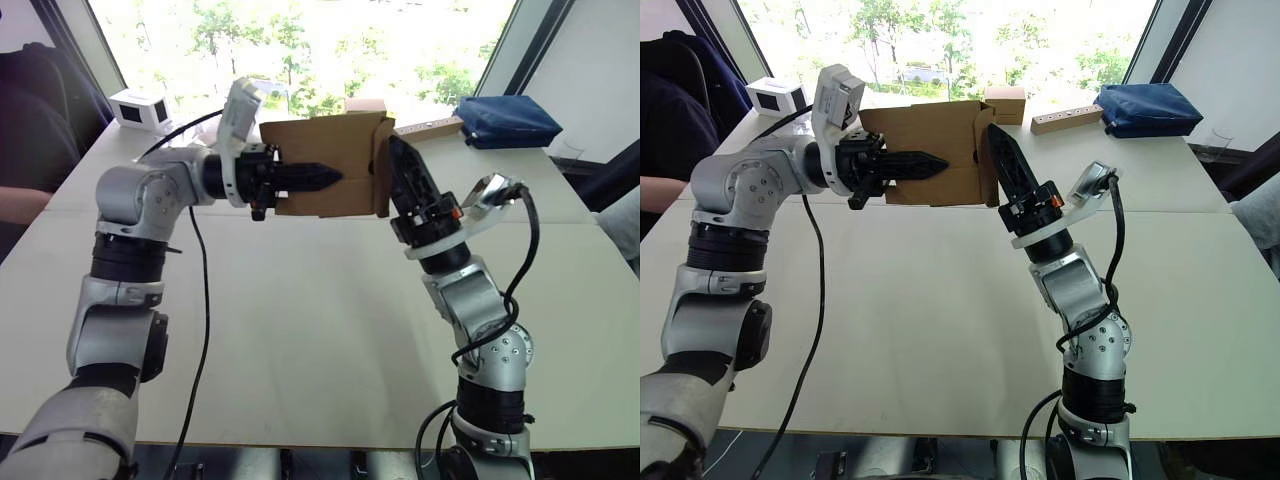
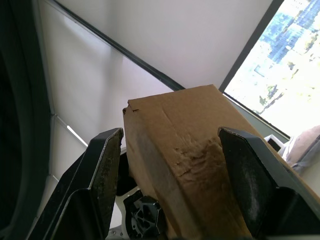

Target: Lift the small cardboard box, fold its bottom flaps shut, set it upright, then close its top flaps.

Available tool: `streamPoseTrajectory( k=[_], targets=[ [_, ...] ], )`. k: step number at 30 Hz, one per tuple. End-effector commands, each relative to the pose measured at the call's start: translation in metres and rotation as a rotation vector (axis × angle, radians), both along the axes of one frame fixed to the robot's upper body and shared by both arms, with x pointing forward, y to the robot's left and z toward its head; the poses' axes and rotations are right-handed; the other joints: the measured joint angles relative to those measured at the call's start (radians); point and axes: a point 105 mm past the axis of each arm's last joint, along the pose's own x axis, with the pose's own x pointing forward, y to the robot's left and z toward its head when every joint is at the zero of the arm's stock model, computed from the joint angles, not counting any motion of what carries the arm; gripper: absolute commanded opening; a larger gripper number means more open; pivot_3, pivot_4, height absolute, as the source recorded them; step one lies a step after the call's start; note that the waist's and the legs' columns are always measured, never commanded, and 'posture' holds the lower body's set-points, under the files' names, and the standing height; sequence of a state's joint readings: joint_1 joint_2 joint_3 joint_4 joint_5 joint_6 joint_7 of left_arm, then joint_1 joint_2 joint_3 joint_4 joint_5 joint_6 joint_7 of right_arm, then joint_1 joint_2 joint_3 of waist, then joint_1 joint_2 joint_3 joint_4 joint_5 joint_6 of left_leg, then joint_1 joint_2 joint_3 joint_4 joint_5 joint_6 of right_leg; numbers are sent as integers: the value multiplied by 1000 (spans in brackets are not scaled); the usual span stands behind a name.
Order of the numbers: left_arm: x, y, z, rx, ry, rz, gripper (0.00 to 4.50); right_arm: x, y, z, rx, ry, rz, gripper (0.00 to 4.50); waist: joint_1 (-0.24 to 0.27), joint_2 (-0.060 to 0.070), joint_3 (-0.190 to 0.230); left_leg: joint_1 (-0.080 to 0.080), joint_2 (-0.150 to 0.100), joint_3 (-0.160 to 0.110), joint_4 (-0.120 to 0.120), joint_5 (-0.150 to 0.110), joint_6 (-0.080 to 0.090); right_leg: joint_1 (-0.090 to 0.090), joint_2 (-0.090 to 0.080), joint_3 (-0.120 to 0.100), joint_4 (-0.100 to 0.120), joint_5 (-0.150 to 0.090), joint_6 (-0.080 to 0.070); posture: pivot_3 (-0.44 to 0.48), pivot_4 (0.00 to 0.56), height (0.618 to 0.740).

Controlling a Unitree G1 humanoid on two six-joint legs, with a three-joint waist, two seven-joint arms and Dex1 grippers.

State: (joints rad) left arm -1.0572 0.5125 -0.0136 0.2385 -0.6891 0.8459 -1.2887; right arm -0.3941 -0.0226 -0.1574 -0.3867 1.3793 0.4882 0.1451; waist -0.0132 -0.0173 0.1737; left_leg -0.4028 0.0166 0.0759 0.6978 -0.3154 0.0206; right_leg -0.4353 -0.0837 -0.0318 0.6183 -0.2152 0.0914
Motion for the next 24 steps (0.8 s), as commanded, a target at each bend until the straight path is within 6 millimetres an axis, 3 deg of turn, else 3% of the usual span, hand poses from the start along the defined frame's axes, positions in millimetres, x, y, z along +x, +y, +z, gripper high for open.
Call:
streamPoseTrajectory(
  k=[1, 15, 24],
  targets=[
    [-7, 3, 17, -44, -55, -14, 0, -3, 3, 7, -7, -40, -16, 3157, 0, 0, 0, 0, 0, 0, 0, 0, 0, 0, 0, 0, 0, 0, 0, 0, 150, 740],
    [-11, 0, 18, -53, -47, -33, 0, 13, 1, 5, 10, -6, -98, 3157, -1, 0, 0, 0, 0, 0, 0, 0, -1, 0, 0, 0, 0, 0, 0, 0, 150, 740],
    [-9, -1, 16, -56, -37, -24, 0, 2, 18, 9, -80, -90, -44, 3157, -1, 0, 0, 0, 0, 0, 0, 1, -2, 0, 0, 0, 0, 0, 0, 0, 150, 740]
  ],
)
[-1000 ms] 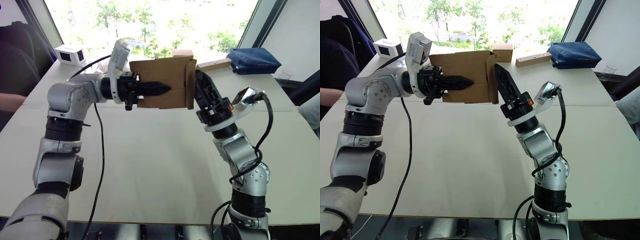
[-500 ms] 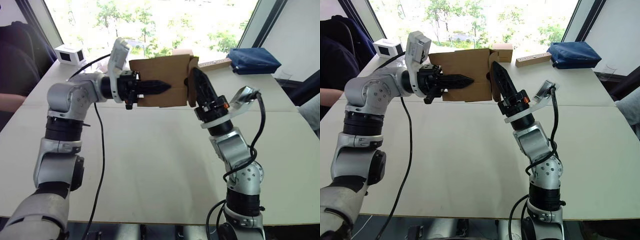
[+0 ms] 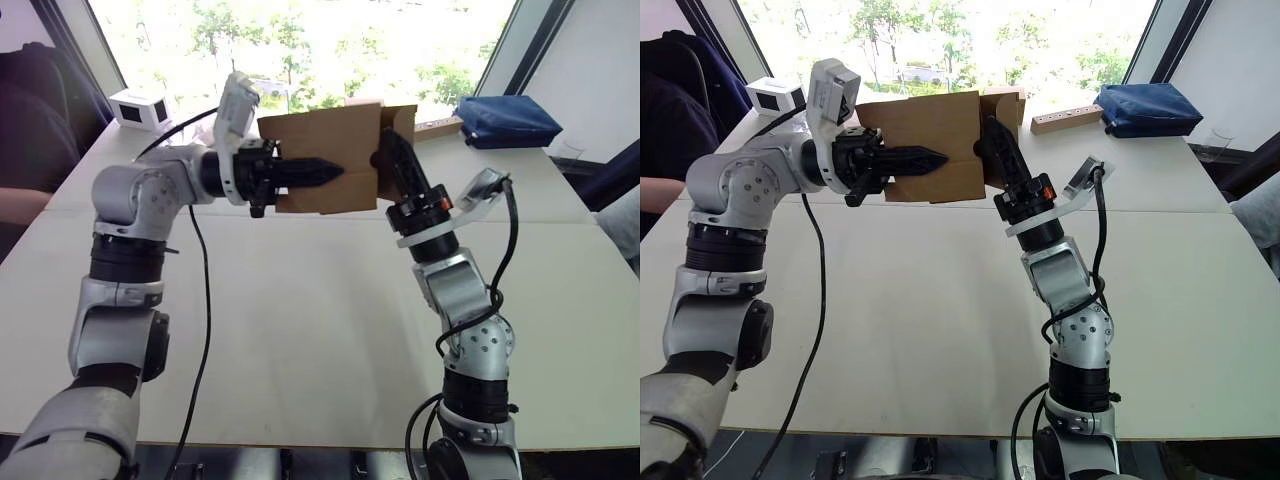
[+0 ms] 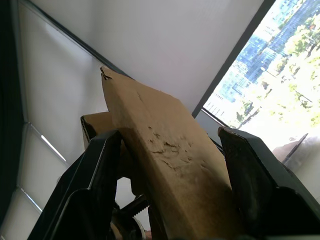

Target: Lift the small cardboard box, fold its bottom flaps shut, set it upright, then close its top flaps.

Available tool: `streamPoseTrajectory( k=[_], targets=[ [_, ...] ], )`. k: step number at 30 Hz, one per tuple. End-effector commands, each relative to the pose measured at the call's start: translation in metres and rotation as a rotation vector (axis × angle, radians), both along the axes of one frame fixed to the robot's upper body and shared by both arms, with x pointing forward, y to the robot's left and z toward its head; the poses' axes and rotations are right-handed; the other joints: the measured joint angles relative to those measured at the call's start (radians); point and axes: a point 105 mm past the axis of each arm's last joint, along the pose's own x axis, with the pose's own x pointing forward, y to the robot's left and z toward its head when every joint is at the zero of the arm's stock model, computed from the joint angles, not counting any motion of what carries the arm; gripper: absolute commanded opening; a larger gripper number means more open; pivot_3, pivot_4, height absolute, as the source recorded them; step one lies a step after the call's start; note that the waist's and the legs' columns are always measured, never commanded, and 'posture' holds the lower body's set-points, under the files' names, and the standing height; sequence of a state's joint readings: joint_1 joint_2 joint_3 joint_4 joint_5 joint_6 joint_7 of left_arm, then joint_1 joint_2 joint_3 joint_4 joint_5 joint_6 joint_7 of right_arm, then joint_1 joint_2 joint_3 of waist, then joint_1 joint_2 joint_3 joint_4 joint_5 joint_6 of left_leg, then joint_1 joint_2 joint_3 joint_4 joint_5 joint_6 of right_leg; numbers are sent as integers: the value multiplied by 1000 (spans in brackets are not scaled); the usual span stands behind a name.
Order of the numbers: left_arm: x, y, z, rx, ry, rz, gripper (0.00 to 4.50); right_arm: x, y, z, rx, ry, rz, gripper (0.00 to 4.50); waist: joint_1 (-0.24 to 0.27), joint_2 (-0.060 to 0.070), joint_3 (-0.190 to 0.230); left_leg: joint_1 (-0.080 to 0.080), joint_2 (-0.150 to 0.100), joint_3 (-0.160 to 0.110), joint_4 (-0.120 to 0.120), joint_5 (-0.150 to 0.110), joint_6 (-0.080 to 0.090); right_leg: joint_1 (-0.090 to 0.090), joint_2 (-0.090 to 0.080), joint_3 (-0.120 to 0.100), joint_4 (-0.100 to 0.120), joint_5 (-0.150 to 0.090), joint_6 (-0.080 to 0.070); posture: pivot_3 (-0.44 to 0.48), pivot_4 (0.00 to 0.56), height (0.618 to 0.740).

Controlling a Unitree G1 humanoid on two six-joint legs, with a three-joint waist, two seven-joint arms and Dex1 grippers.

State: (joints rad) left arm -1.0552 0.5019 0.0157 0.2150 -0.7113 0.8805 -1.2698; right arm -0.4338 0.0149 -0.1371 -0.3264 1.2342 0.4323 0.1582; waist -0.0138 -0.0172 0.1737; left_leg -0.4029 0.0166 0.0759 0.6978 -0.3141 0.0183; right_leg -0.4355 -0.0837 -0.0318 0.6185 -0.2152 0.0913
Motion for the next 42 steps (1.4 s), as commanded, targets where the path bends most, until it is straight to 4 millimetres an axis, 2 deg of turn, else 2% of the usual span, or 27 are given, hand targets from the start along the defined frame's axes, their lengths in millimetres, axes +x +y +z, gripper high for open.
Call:
streamPoseTrajectory(
  k=[1, 7, 14, 19, 26, 28, 32, 37, 42],
  targets=[
    [-5, 0, 11, -28, -47, -15, 0, -16, 14, 13, -62, -110, 54, 3157, 0, 0, 0, 0, 0, 0, 0, 0, 0, 0, 0, 0, 0, 0, 0, 0, 150, 740],
    [-4, 0, 11, -30, -46, -10, 0, -21, 14, 16, -63, -144, 57, 3157, 0, 0, 0, 0, 0, 0, 0, 0, 0, 0, 0, 0, 0, 0, 0, 0, 150, 740],
    [0, 1, 12, -51, -32, 5, 0, -27, 8, 25, 31, -166, 85, 3157, 0, 0, 0, 0, 0, 0, 0, 0, 0, 0, 0, 0, 0, 0, 0, 0, 150, 740],
    [2, 2, 13, -58, -24, 11, 0, -32, 5, 24, 59, -160, 116, 3157, 0, 0, 0, 0, 0, 0, 0, 0, 0, 0, 0, 0, 0, 0, 0, 0, 150, 740],
    [1, 2, 12, -57, -21, 8, 0, -32, 2, 25, 87, -149, 108, 3157, 0, 0, 0, 0, 0, 0, 0, 0, 0, 0, 0, 0, 0, 0, 0, 0, 150, 740],
    [1, 1, 12, -58, -19, 6, 0, -25, 0, 24, 106, -124, 79, 3157, 0, 0, 0, 0, 0, 0, 0, 0, 0, 0, 0, 0, 0, 0, 0, 0, 150, 740],
    [0, -1, 12, -73, -12, 4, 0, -16, 9, 20, 82, -92, 35, 3157, 0, 0, 0, 0, 0, 0, 0, 0, 0, 0, 0, 0, 0, 0, 0, 0, 150, 740],
    [-1, -4, 11, -83, -2, 2, 0, -16, 23, 20, 28, -99, 11, 3157, 0, 0, 0, 0, 0, 0, 0, 1, -2, 0, 0, 0, 0, 0, 0, 0, 150, 740],
    [0, -4, 10, -81, -1, 7, 0, -13, 24, 19, 9, -95, -27, 3157, 0, 0, 0, 0, 0, 0, 0, 1, -2, -1, 0, 0, 1, 0, 0, 0, 150, 740]
  ],
)
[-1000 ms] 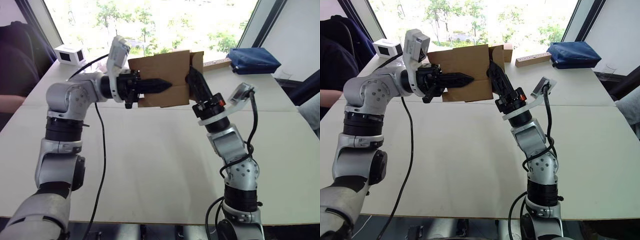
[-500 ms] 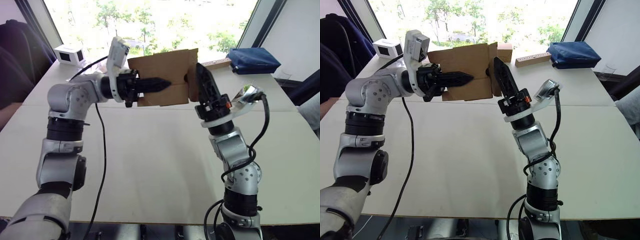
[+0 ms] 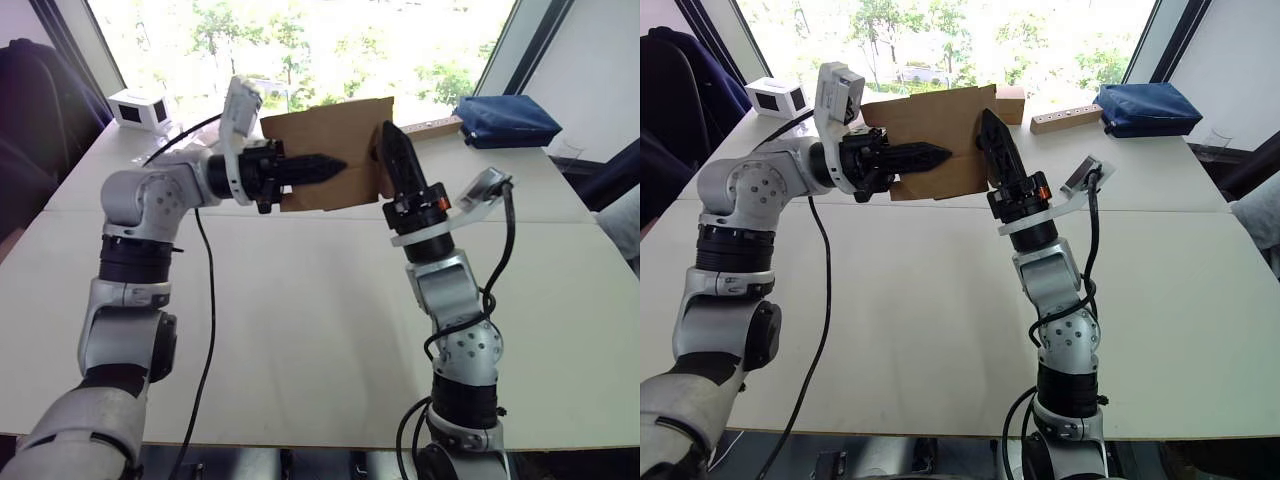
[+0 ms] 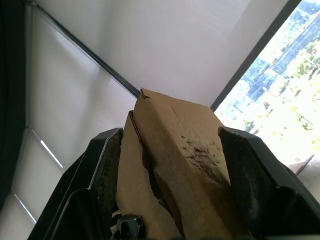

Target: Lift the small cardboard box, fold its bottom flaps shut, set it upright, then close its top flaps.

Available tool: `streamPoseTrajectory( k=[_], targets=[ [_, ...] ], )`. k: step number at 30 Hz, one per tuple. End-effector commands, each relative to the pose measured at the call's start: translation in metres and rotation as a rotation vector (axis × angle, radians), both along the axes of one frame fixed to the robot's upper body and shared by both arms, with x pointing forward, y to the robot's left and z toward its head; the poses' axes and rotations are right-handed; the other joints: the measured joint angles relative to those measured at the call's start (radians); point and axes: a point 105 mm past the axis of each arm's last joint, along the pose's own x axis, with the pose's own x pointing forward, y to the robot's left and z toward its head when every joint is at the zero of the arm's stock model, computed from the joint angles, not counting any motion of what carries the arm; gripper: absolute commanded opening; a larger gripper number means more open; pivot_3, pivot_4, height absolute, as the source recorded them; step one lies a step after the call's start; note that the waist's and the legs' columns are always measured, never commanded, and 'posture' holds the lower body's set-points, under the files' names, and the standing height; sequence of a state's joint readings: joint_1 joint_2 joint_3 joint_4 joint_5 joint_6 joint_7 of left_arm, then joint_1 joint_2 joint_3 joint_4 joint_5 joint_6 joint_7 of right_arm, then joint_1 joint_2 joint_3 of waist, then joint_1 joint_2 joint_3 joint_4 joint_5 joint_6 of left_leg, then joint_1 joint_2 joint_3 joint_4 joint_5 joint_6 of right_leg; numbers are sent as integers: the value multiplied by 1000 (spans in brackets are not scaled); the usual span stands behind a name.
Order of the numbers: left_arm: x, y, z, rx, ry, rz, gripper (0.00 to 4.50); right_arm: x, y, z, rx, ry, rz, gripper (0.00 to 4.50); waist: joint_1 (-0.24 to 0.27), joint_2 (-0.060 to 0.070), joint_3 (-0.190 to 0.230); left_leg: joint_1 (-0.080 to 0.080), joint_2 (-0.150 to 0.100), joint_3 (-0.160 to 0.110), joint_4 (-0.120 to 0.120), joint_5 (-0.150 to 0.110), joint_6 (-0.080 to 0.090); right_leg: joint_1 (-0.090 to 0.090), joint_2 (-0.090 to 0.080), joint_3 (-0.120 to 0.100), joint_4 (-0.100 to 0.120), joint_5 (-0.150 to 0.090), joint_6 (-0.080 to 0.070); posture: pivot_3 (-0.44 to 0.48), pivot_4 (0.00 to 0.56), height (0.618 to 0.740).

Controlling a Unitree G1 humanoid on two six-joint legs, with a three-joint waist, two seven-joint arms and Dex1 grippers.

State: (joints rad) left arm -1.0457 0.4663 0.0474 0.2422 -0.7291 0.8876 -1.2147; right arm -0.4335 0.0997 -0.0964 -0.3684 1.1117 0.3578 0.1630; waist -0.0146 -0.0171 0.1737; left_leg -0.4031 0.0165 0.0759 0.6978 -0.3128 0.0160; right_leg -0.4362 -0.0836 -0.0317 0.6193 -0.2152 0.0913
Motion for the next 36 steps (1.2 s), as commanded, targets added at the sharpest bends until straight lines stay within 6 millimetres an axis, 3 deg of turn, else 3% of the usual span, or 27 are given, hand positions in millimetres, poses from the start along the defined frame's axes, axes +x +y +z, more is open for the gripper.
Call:
streamPoseTrajectory(
  k=[1, 5, 16, 18, 21, 22, 36],
  targets=[
    [-7, -3, 11, -26, -50, -25, 0, -6, 14, 8, -14, -34, 31, 3157, 1, 0, 0, 0, 0, 0, 0, 0, 0, 0, 0, 0, 0, 0, 0, 0, 150, 740],
    [-4, 2, 13, -25, -53, -12, 0, -8, -1, 6, 46, -11, 33, 3157, 1, 0, 0, 0, 0, 0, 0, 0, 0, 0, 0, 0, 0, 0, 0, 0, 150, 740],
    [-5, 3, 15, -34, -52, -8, 0, -4, -20, 0, 37, 10, -24, 3157, 0, 0, 0, 0, 0, 0, 0, 0, 0, 0, 0, 0, 0, 0, 0, 0, 150, 740],
    [-5, 3, 14, -34, -51, -9, 0, -5, -20, 2, 41, 4, -20, 3157, 0, 0, 0, 0, 0, 0, 0, 0, 0, 0, 0, 0, 0, 0, 0, 0, 150, 740],
    [-5, 3, 14, -33, -48, -9, 0, -7, -19, 3, 37, -10, -7, 2493, 0, 0, 0, 0, 0, 0, 0, 0, 0, 0, 0, 0, 0, 0, 0, 0, 150, 740],
    [-6, 3, 14, -32, -48, -10, 0, -8, -17, 4, 30, -16, 0, 2076, 0, 0, 0, 0, 0, 0, 0, 0, 0, 0, 0, 0, 0, 0, 0, 0, 150, 740],
    [-5, 2, 13, -32, -49, -9, 0, -14, -2, 0, -4, -20, 62, 2076, 1, 0, 0, 0, 0, 0, 0, 0, 0, 0, 0, 0, 0, 0, 0, 0, 150, 740]
  ],
)
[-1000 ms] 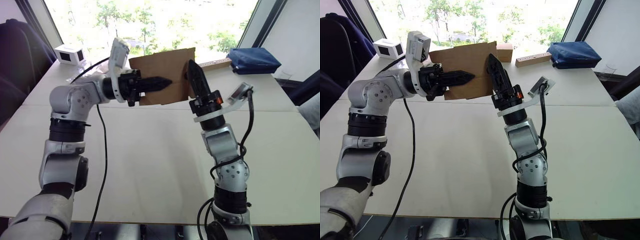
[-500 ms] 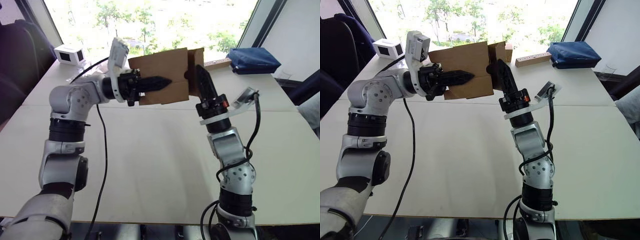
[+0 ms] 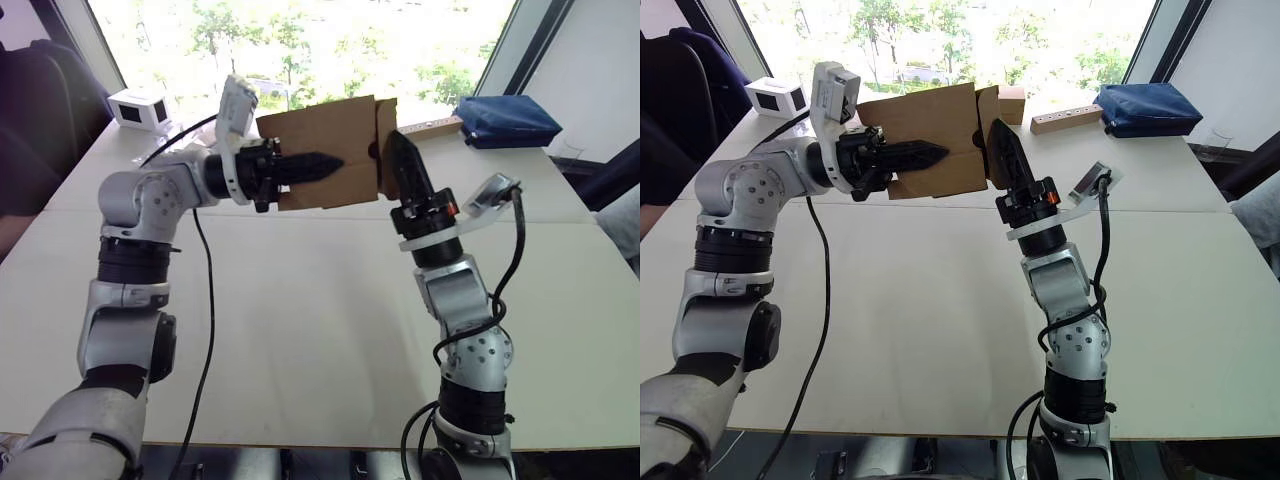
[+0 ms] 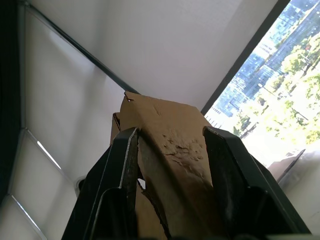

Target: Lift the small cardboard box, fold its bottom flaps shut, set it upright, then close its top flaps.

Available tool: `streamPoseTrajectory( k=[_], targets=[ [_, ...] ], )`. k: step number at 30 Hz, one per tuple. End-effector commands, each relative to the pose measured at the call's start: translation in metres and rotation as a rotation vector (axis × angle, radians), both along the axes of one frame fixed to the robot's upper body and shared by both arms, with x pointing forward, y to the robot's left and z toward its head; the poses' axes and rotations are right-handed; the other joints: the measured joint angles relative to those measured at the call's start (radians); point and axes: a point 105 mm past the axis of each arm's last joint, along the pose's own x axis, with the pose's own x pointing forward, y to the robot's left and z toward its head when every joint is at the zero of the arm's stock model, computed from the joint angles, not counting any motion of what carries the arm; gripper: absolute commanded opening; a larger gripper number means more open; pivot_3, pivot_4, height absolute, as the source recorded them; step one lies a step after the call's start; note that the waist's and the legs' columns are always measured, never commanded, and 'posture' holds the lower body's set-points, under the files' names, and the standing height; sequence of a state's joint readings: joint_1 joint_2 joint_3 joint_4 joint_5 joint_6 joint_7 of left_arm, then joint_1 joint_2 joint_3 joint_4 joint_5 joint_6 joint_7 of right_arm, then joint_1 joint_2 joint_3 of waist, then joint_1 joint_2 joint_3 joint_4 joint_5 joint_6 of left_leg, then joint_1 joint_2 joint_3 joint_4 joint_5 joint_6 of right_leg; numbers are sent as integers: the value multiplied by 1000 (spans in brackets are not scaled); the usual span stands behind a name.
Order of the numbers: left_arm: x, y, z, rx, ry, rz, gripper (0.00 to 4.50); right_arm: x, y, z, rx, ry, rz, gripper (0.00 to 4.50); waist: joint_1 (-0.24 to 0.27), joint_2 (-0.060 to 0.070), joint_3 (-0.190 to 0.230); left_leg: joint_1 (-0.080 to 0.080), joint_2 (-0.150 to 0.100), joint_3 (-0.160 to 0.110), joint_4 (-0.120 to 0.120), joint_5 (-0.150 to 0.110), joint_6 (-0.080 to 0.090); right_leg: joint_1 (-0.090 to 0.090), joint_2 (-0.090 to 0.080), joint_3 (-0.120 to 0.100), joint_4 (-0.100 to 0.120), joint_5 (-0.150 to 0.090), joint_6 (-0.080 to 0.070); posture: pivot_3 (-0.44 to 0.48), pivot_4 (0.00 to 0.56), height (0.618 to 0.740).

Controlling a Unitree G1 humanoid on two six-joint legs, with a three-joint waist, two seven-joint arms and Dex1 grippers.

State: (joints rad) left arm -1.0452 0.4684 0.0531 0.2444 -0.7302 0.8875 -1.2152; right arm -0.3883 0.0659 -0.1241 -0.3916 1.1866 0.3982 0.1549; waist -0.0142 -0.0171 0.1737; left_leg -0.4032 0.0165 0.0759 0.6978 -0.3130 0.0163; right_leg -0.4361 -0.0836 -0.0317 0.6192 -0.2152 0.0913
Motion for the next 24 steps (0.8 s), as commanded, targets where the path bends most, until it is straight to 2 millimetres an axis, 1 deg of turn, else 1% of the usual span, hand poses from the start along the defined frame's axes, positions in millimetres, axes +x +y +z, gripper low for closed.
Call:
streamPoseTrajectory(
  k=[1, 5, 10, 16, 21, 24],
  targets=[
    [-5, 0, 12, -27, -49, -12, 0, -11, 10, 10, -18, -56, 36, 2076, 0, 0, 0, 0, 0, 0, 0, 0, 0, 0, 0, 0, 0, 0, 0, 0, 150, 740],
    [-5, -1, 12, -29, -49, -12, 0, -7, 13, 12, -32, -51, -7, 2076, 0, 0, 0, 0, 0, 0, 0, 0, 0, 0, 0, 0, 0, 0, 0, 0, 150, 740],
    [-6, -2, 12, -34, -48, -13, 0, 0, 11, 14, 0, -22, -56, 2076, 0, 0, 0, 0, 0, 0, 0, 0, 0, 0, 0, 0, 0, 0, 0, 0, 150, 740],
    [-5, -2, 12, -35, -46, -8, 0, 0, 13, 20, 13, -32, -61, 2076, 0, 0, 0, 0, 0, 0, 0, 0, -1, 0, 0, 0, 0, 0, 0, 0, 150, 740],
    [-4, -2, 12, -36, -47, -2, 0, -3, 23, 21, -24, -53, -37, 2076, 0, 0, 0, 0, 0, 0, 0, 0, -1, 0, 0, 0, 0, 0, 0, 0, 150, 740],
    [-1, -3, 13, -47, -48, 7, 0, -6, 36, 18, -76, -63, -8, 2076, 0, 0, 0, 0, 0, 0, 0, 0, -1, 0, 0, 0, 0, 0, 0, 0, 150, 740]
  ],
)
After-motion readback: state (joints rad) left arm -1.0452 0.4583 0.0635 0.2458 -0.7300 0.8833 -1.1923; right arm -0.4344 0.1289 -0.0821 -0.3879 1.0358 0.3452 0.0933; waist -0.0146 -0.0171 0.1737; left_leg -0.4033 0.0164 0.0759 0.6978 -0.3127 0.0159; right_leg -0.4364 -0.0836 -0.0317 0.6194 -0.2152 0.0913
